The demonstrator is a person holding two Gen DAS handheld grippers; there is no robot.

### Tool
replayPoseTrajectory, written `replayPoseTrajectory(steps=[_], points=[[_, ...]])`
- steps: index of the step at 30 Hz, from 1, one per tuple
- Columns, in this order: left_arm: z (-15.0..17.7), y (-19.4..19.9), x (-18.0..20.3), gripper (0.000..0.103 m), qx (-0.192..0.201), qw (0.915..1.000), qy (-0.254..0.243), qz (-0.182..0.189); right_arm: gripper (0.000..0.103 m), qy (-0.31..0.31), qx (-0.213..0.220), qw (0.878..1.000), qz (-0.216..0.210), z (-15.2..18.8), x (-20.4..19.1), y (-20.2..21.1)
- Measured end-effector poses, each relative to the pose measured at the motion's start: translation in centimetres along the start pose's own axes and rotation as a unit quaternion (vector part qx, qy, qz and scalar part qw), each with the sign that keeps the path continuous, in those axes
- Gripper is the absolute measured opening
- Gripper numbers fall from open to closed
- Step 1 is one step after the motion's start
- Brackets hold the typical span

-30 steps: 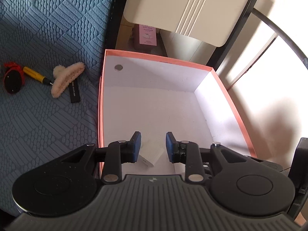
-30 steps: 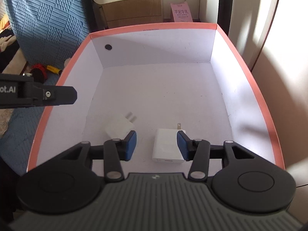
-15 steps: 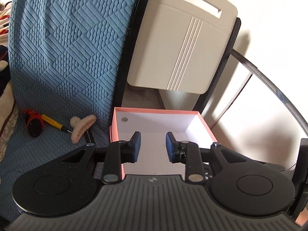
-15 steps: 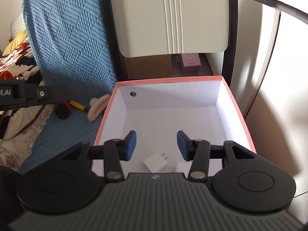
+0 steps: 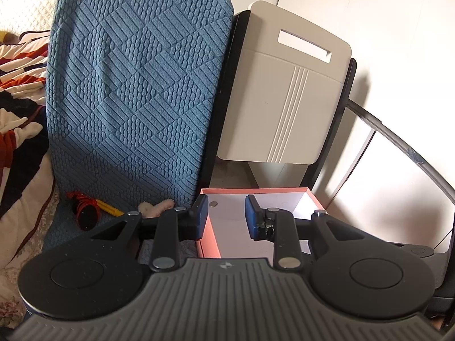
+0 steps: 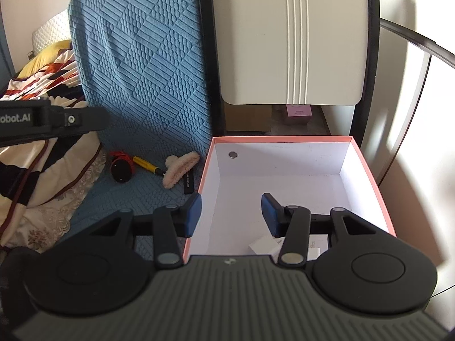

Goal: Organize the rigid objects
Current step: 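Withdraw both tools from the box back toward the cushion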

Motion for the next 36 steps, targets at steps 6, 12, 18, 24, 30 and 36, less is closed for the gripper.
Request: replayPoseTrajectory(steps=[6, 12, 18, 24, 30, 36], points=[[0.7, 1.5, -2.6, 0.033, 0.006, 1.0, 0.0, 0.0, 0.05, 0.011, 0.009, 1.0, -0.003, 0.3, -3.0, 0.6], [1.9, 2.3, -5.5, 0.033, 0.01, 0.9996, 0.026, 0.007, 0.05, 0.008, 0.013, 1.0, 0.005, 1.8, -6.0, 0.1], [4.1, 3.3, -7.2, 0.033, 0.024, 0.9994, 0.027, 0.001, 0.05, 0.011, 0.007, 1.0, 0.002, 3.9, -8.7, -0.9], [7.9, 2.9, -9.1, 0.033, 0.008, 0.9989, 0.011, -0.045, 0.05, 0.013, -0.003, 1.0, 0.007, 7.0, -9.7, -2.4], [9.9, 3.3, -11.8, 0.033, 0.001, 0.9975, 0.007, -0.07, 0.05, 0.004, -0.002, 1.0, 0.003, 9.1, -10.6, -3.4], [11.2, 3.3, -13.9, 0.033, -0.011, 0.9975, 0.014, -0.068, 0.05, 0.008, -0.001, 1.0, -0.001, 10.2, -11.6, -4.0]])
Point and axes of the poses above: each gripper's, at about its wrist camera, not at the fingertips, and y roughly against the way its jaws point, x to its right, z to its underside, the point moved 5 cm from there along -y, roughly the way its jaws point, and after that the axes turned 2 degrees about -y, right-handed, at the moved point
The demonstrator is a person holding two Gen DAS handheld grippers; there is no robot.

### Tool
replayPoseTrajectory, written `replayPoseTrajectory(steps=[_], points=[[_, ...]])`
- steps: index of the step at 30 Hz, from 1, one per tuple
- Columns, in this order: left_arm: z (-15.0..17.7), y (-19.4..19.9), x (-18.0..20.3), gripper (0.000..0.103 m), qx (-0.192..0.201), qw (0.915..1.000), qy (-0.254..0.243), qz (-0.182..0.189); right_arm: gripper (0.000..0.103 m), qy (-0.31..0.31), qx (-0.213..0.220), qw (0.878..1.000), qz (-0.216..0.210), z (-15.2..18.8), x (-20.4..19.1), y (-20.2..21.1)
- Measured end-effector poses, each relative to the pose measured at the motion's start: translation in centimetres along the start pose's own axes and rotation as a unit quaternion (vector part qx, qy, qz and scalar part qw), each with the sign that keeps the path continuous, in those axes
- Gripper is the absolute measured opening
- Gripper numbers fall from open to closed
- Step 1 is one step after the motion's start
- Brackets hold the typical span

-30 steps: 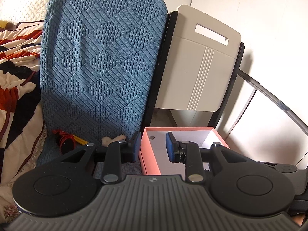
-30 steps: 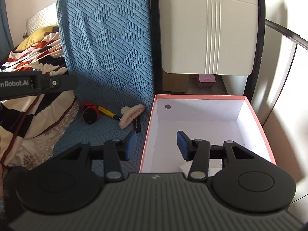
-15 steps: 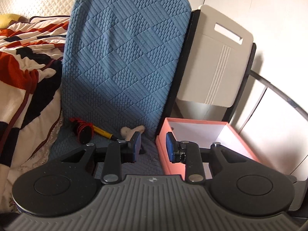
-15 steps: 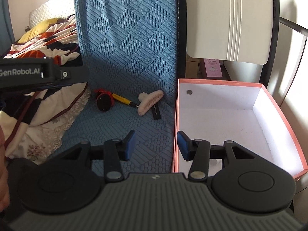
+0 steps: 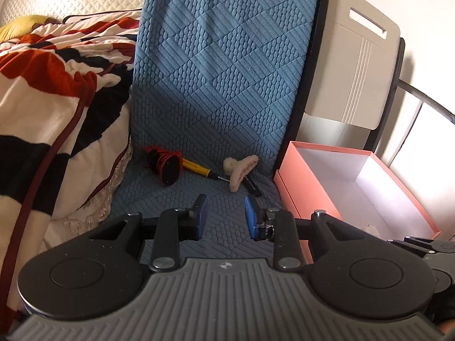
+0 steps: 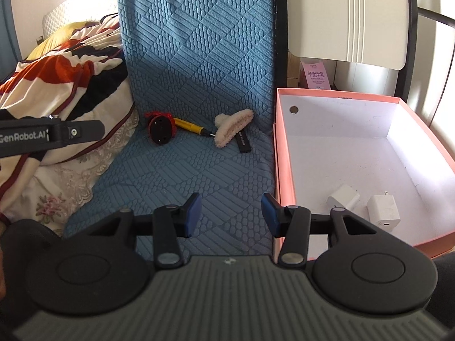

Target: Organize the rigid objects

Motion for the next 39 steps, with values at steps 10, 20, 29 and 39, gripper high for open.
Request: replayPoseTrajectory(steps=[10, 20, 29, 39], points=[[0.3, -5.6, -2.1, 0.035, -0.028, 0.9992, 0.029, 0.004, 0.05, 0.007, 0.005, 1.0, 0.025, 0.6, -1.6, -2.1], [-2.8, -13.3, -5.7, 0.043, -0.049, 0.9984, 0.023, -0.017, 0.05, 0.018, -0.001, 1.0, -0.008, -1.1, -3.3, -6.3], [-3.8, -19.7, -9.0, 0.064, -0.102, 0.9929, 0.047, -0.038, 0.05, 0.034, -0.001, 0.999, -0.009, -4.1, -3.8, -10.5], [-4.6, -23.1, -10.0, 0.07, -0.122, 0.9894, 0.057, -0.055, 0.05, 0.039, 0.014, 0.999, -0.016, -8.1, -4.1, -15.0]])
Point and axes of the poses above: each gripper's, at about its wrist camera, not at the fingertips, and y roughly against the way its jaws point, x to its right, z to its underside, the point moved 5 cm from there along -y, roughly the way its jaws point, and after that the axes turned 2 degrees about -y, right-handed, at the moved point
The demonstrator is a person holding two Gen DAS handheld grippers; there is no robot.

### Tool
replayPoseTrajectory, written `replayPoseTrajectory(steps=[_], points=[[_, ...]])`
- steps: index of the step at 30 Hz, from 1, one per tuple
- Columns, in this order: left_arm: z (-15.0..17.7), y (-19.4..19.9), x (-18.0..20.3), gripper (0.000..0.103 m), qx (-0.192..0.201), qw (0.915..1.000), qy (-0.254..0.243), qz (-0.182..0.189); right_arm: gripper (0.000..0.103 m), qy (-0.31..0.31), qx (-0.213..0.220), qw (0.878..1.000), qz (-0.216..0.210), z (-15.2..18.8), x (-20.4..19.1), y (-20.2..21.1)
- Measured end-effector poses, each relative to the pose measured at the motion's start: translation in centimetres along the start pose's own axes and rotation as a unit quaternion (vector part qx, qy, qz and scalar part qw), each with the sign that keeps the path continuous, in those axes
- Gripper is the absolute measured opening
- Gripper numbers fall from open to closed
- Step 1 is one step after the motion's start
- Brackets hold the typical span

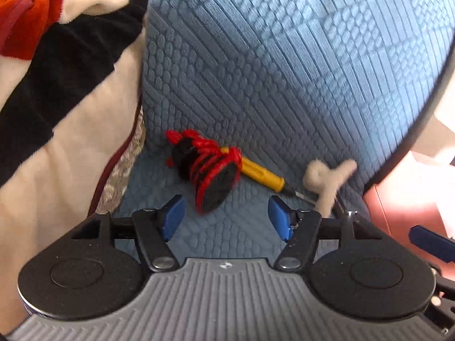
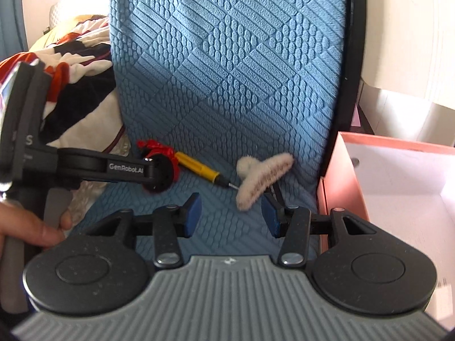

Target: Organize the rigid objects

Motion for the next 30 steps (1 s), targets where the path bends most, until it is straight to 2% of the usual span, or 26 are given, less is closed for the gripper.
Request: replayPoseTrajectory(steps=[3, 9, 10, 14, 16, 18, 25, 30], points=[[-0.9, -0.5, -1.1, 0.07, 0.018, 0.9989, 0.043, -0.001, 0.05, -0.013, -0.011, 1.0, -0.006, -0.8, 0.4, -1.7], [-1.9, -2.9, -2.7, 0.07, 0.013, 0.9943, 0.105, -0.006, 0.05, 0.002, -0.022, 1.0, -0.007, -2.1, 0.7, -4.9], [-1.9, -3.3, -2.7, 0.07, 0.009, 0.9937, 0.111, -0.005, 0.053, 0.003, -0.025, 1.0, -0.005, -2.2, 0.8, -5.5], [-2.7, -4.2, -2.5, 0.07, 0.003, 0.9936, 0.113, 0.005, 0.06, -0.013, -0.044, 0.999, 0.009, -2.3, 1.8, -7.6], [-3.2, -4.7, -2.8, 0.07, 0.01, 0.9936, 0.112, -0.011, 0.072, -0.035, -0.054, 0.998, 0.01, -2.4, 2.5, -8.6], [-3.5, -5.4, -3.1, 0.07, 0.009, 0.9931, 0.116, -0.016, 0.073, -0.046, -0.055, 0.997, 0.009, -2.5, 2.9, -9.4], [-4.1, -7.0, -3.3, 0.07, -0.005, 0.9913, 0.132, -0.002, 0.073, -0.039, -0.065, 0.997, 0.023, -2.3, 2.8, -11.9], [-3.8, -8.7, -2.8, 0.07, -0.032, 0.9889, 0.142, 0.027, 0.072, -0.052, -0.07, 0.996, 0.017, -2.3, 2.7, -13.3]])
Point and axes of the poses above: each gripper's, at about its wrist camera, not at the fingertips, and y roughly against the way its jaws point, x to its right, z to its underside, the point moved 5 cm from there along -y, roughly the way its jaws point, and after that the axes turned 2 degrees about -y, right-handed, at the moved point
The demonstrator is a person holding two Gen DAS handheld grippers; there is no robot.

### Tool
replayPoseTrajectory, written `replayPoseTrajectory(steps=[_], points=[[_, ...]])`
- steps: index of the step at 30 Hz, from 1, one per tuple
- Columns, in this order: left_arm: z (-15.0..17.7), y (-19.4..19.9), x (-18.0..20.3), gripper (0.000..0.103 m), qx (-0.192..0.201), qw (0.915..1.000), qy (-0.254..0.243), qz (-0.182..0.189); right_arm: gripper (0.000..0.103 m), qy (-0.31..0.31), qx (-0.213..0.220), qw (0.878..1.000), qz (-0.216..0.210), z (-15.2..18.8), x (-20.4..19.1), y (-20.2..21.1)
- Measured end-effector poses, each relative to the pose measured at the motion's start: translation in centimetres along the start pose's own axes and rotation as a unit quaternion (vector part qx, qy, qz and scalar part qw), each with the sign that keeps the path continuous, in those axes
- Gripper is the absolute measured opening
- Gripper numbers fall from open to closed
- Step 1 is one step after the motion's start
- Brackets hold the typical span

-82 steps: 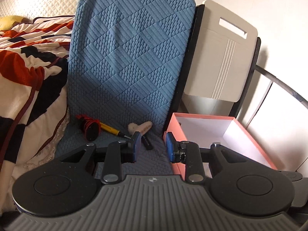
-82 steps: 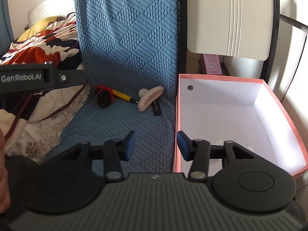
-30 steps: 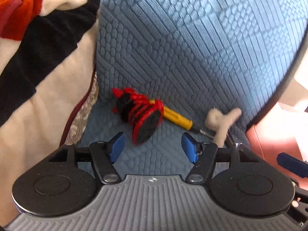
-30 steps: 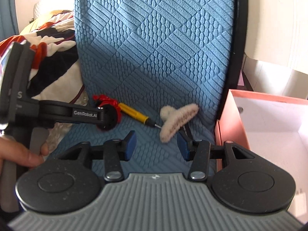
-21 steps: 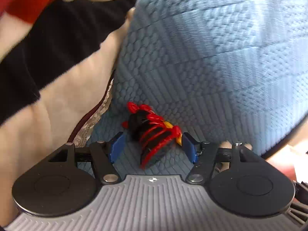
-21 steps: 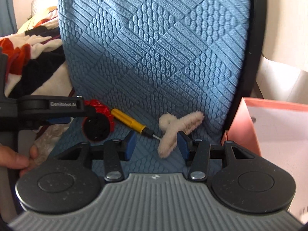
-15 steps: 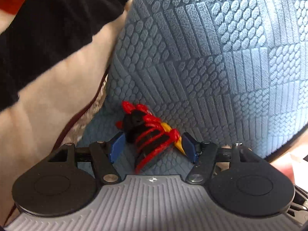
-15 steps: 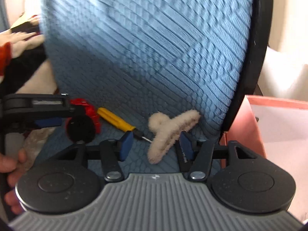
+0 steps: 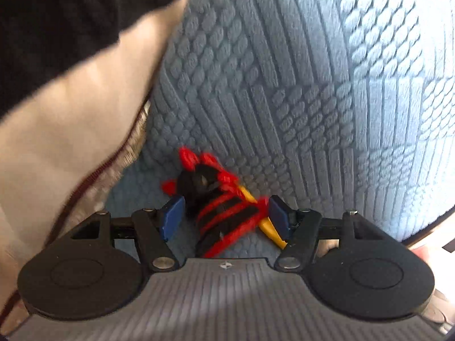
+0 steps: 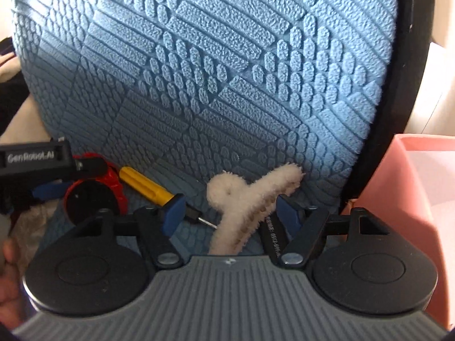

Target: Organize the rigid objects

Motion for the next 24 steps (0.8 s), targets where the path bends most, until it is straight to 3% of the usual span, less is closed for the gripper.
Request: replayPoseTrajectory(steps=[6, 10, 14, 17, 23, 24], points=[[1.1, -1.3, 0.5, 0.07, -0.023, 0.9996, -0.016, 0.0, 0.044, -0.01, -0.008, 1.0, 0.027, -0.3, 1.9, -1.0], [1.1, -1.7, 0.4, 0.064, -0.024, 0.9996, -0.009, 0.012, 0.025, -0.028, -0.015, 0.999, 0.01, -0.5, 3.3, -0.8], [0.9, -1.1, 0.0, 0.061, -0.026, 0.9992, -0.029, 0.011, 0.021, -0.018, -0.02, 1.0, 0.012, -0.6, 3.2, -0.3], [1.2, -1.3, 0.2, 0.061, -0.028, 0.999, -0.035, 0.009, 0.009, -0.035, -0.022, 0.999, 0.005, -0.9, 3.5, 0.5], [1.9, -1.0, 0.4, 0.057, -0.037, 0.9986, -0.035, 0.01, 0.007, -0.038, -0.023, 0.999, 0.009, -0.7, 4.2, 1.2], [2.0, -0.9, 0.5, 0.048, -0.04, 0.9985, -0.037, 0.011, 0.007, -0.045, -0.025, 0.999, 0.008, -0.9, 4.7, 1.5]])
Point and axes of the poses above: each gripper's, at about its wrist camera, not at the fingertips, and y roughly against the way its jaws point, x to its right, z to its underside, the point moved 5 cm from there along -y, roughly the way its jaws point, and after that the axes turned 2 degrees about -y, right-handed, at the moved point
